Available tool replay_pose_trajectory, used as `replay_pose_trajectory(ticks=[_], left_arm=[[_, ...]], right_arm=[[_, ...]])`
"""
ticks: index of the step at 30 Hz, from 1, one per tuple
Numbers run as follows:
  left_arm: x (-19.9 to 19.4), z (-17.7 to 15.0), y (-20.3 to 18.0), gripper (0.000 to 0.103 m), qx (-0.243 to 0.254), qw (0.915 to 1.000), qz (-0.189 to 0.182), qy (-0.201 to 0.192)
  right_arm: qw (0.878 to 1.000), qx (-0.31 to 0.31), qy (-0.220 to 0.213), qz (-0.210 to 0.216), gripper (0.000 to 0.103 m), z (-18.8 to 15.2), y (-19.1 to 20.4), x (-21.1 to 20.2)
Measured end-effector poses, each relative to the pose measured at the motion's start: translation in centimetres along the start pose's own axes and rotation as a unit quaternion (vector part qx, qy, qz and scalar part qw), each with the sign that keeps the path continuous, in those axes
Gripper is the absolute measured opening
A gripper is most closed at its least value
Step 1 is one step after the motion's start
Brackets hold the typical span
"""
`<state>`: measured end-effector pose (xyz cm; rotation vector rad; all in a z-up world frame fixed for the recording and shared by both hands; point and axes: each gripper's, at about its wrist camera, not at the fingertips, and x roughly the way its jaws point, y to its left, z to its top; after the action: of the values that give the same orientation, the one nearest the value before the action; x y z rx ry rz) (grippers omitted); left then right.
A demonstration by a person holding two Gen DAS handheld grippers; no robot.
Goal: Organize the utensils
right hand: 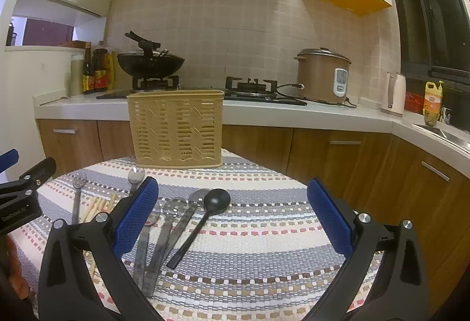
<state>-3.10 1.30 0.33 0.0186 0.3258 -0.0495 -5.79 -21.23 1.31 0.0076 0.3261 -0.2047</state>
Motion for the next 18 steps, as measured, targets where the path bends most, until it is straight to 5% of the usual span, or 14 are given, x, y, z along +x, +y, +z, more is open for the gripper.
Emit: replay_pose_trajectory(ticks=[5,12,15,18], left_arm=[[1.4,-0.1,0.9,0.095,-0.024,0.9984,-0.029,0.042],[3.8,0.3,5.1,0.089,-0.117,0.9805,-0.072,0.141],[5.6,1.0,7.6,0.082,-0.143,0.9655,-0.085,0.200],[9.0,1.1,10.3,0.079,-0.178,0.9397,-0.105,0.272]], right_arm=[[1.000,0.000,0.031,-0.001,0.097,0.0,-0.3,1.0],[0.995,0.005,0.097,0.029,0.097,-0.3,-0.5,3.1],[0.987,0.019,0.150,0.063,0.097,-0.2,-1.0,4.5],[0.974,0.051,0.200,0.088,0.092,0.7,-2.1,6.4]])
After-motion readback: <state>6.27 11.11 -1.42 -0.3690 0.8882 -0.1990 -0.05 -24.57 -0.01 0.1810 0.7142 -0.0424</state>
